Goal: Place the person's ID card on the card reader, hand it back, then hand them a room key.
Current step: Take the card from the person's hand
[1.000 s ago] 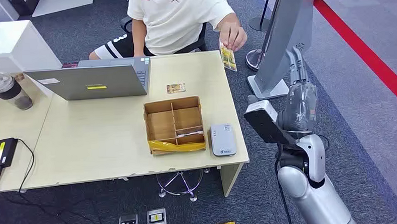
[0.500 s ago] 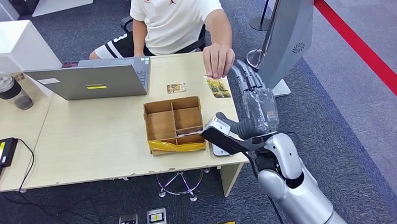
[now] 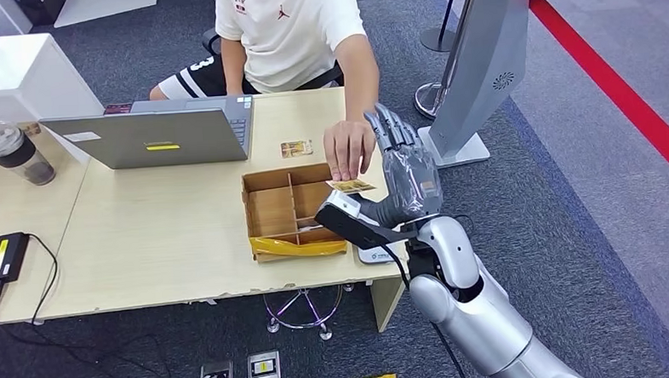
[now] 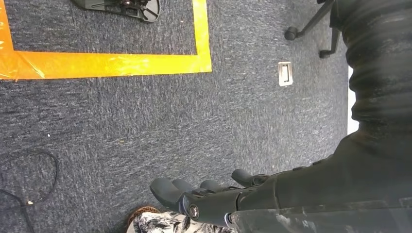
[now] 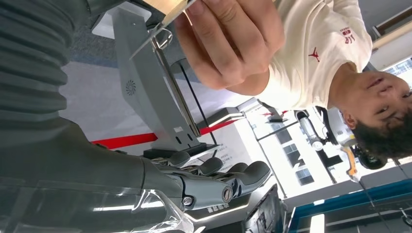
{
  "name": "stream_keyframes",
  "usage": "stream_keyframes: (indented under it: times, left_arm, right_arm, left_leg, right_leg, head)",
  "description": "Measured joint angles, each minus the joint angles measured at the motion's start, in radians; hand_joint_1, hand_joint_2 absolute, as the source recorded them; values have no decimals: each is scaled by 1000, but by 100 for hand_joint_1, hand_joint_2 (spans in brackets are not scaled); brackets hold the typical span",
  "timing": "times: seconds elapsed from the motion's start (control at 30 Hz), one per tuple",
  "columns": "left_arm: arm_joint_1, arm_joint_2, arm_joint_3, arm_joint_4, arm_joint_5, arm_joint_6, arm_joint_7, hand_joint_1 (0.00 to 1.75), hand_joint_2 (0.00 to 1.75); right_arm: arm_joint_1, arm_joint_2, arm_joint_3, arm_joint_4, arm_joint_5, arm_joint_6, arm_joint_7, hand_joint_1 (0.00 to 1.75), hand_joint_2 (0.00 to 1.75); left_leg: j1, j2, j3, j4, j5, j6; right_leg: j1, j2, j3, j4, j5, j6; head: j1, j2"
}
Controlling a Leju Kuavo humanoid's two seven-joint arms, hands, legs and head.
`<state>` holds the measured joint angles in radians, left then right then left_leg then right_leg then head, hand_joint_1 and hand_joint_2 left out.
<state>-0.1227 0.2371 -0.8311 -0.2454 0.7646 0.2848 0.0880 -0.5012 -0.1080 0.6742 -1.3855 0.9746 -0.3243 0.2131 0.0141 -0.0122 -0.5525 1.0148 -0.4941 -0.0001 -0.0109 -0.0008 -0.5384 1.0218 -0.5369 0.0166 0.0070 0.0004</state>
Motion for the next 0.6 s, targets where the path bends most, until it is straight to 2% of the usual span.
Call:
stream_keyframes:
  times: [0.1, 0.13, 0.17, 0.27, 0.43, 0.6]
  left_arm:
    - [0, 0, -1, 0, -6, 2, 0, 0, 175]
    - [0, 0, -1, 0, -8, 2, 0, 0, 175]
    - [0, 0, -1, 0, -10, 3, 0, 0, 175]
    - [0, 1, -2, 0, -18, 4, 0, 0, 175]
    - [0, 2, -9, 0, -22, 5, 0, 0, 175]
    - [0, 3, -12, 0, -27, 5, 0, 0, 175]
  right_arm:
    - [-5, 2, 5, 11, 2, -2, 9, 132, 175]
    - [-5, 2, 6, 14, 2, -3, 10, 158, 175]
    - [-5, 2, 7, 17, 2, -6, 11, 167, 175]
    - [-4, 0, 7, 25, 3, -21, 11, 174, 175]
    - [-4, -3, 6, 34, 11, -38, 8, 172, 175]
    - [-4, -10, 4, 38, 18, -51, 8, 152, 175]
  left_leg:
    - [0, 0, 0, 0, 0, 0]
    - [0, 0, 0, 0, 0, 0]
    - [0, 0, 0, 0, 0, 0]
    - [0, 0, 0, 0, 0, 0]
    - [0, 0, 0, 0, 0, 0]
    - [0, 0, 0, 0, 0, 0]
  right_leg:
    - [0, 0, 0, 0, 0, 0]
    - [0, 0, 0, 0, 0, 0]
    - [0, 0, 0, 0, 0, 0]
    - [0, 0, 0, 0, 0, 0]
    - [0, 1, 0, 0, 0, 0]
    - [0, 1, 0, 0, 0, 0]
  head:
    - [0, 0]
    - [0, 0]
    - [0, 0]
    - [0, 0]
    - [0, 0]
    - [0, 0]
